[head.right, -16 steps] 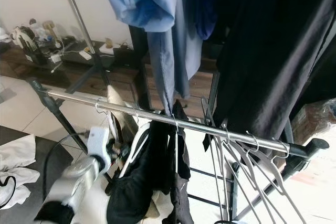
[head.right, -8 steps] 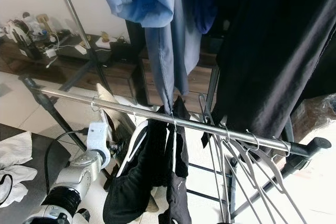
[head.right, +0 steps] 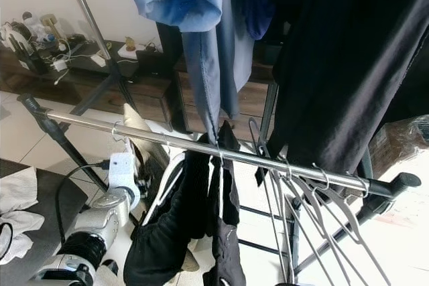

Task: Hang hanger

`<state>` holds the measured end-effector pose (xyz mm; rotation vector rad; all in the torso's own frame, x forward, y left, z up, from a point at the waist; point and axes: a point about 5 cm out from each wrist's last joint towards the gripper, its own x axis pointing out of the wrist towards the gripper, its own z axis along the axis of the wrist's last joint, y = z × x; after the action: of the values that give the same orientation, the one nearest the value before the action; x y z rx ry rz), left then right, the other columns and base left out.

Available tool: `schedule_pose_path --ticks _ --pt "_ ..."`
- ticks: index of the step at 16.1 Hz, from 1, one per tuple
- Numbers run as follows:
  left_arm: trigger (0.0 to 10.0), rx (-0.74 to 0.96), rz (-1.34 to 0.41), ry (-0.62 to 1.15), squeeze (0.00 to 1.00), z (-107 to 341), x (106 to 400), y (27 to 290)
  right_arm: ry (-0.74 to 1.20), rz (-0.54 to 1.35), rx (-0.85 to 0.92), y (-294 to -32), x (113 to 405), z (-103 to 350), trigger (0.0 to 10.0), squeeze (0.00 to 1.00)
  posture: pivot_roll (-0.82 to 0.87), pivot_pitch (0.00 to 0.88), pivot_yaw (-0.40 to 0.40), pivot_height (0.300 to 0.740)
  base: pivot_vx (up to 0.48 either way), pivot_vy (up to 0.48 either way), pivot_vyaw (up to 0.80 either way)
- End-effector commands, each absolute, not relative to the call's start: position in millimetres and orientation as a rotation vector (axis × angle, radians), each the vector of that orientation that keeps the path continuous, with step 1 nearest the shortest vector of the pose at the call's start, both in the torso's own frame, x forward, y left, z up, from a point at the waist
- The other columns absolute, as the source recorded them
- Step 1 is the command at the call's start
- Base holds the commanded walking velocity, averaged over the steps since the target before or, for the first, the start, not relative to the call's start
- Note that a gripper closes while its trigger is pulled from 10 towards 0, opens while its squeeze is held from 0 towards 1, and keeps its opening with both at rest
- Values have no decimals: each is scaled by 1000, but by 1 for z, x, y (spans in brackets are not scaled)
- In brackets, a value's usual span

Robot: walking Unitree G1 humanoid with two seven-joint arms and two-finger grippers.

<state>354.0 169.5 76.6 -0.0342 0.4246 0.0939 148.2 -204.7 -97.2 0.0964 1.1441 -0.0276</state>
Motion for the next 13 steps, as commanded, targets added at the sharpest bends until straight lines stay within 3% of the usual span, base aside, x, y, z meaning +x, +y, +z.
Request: schedule_pose_path --ticks 1,8,13 --pt "0 -38 115 431 0 76 354 173 1171 -24 94 -205 140 -100 10000 0 -89 150 13 740 0 0 0" --pt "0 -25 129 466 0 70 352 172 1170 -21 91 -204 140 -100 10000 0 -86 123 16 740 0 0 0" --pt "0 2 173 382 0 80 353 180 1168 -21 90 -204 141 -100 10000 0 -82 102 19 740 0 0 0"
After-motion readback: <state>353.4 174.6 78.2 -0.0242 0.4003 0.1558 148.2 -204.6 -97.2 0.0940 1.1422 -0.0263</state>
